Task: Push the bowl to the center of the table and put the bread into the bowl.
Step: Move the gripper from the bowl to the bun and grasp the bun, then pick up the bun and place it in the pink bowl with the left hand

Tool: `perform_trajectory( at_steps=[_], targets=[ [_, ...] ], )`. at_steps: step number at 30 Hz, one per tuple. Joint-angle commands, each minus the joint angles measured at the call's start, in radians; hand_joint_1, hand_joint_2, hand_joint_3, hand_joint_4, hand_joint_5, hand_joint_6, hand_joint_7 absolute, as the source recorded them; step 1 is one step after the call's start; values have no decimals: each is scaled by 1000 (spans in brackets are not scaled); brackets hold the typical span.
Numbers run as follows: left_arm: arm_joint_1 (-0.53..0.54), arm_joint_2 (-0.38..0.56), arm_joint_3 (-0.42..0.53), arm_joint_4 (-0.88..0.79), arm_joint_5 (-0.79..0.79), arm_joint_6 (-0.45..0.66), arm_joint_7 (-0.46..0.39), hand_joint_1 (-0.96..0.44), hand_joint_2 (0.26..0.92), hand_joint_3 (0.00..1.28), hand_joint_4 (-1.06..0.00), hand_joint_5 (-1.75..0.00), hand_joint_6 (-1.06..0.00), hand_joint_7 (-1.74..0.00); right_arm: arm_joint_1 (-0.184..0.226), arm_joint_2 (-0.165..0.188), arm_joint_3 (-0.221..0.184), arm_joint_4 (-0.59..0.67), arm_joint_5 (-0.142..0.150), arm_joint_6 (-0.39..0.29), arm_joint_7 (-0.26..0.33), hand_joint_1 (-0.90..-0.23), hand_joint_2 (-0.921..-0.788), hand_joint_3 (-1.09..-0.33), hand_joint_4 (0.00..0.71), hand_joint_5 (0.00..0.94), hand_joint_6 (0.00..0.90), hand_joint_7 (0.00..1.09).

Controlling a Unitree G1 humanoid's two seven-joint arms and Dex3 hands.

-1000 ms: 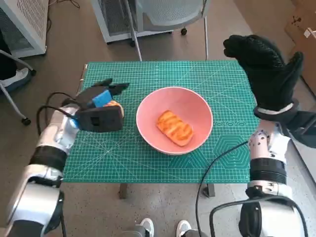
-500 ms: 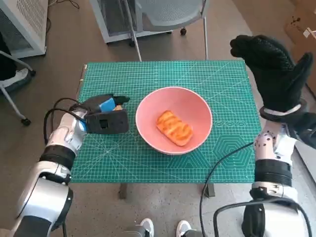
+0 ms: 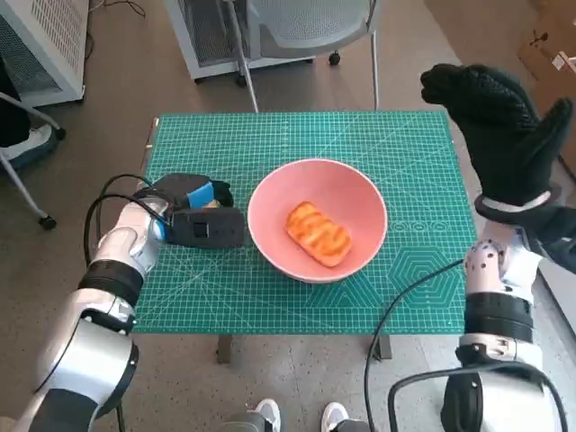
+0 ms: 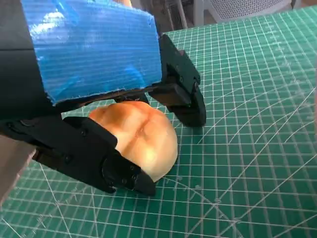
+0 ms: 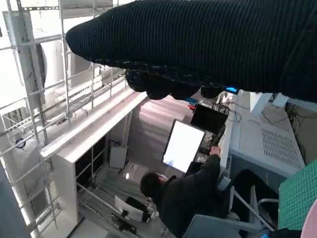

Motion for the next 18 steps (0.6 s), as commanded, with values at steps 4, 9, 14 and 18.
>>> perform_trajectory(
  at_steps=[4, 9, 14, 18],
  targets=[
    [-12, 39, 16, -14, -15, -2, -3, 1, 920, 139, -570, -1343, -596, -1144, 30, 2, 5, 0, -11, -2, -14, -633, -921, -711, 320, 0, 429, 0],
    [-13, 68, 45, -72, -39, -22, 5, 1, 921, 145, -560, -1310, -584, -1200, 30, 5, 6, 4, -7, -3, -15, -632, -921, -711, 320, 0, 428, 0],
    [4, 103, 80, -180, -62, -32, -3, 1, 921, 129, -585, -1272, -594, -1201, 27, 7, 6, 11, -3, -2, -9, -632, -921, -709, 320, 1, 428, 1],
    [44, 144, 125, -366, -90, -26, -29, 1, 921, 126, -604, -1243, -581, -1224, 25, 7, 6, 14, 1, 4, -5, -633, -921, -708, 320, 1, 428, 1]
  ],
)
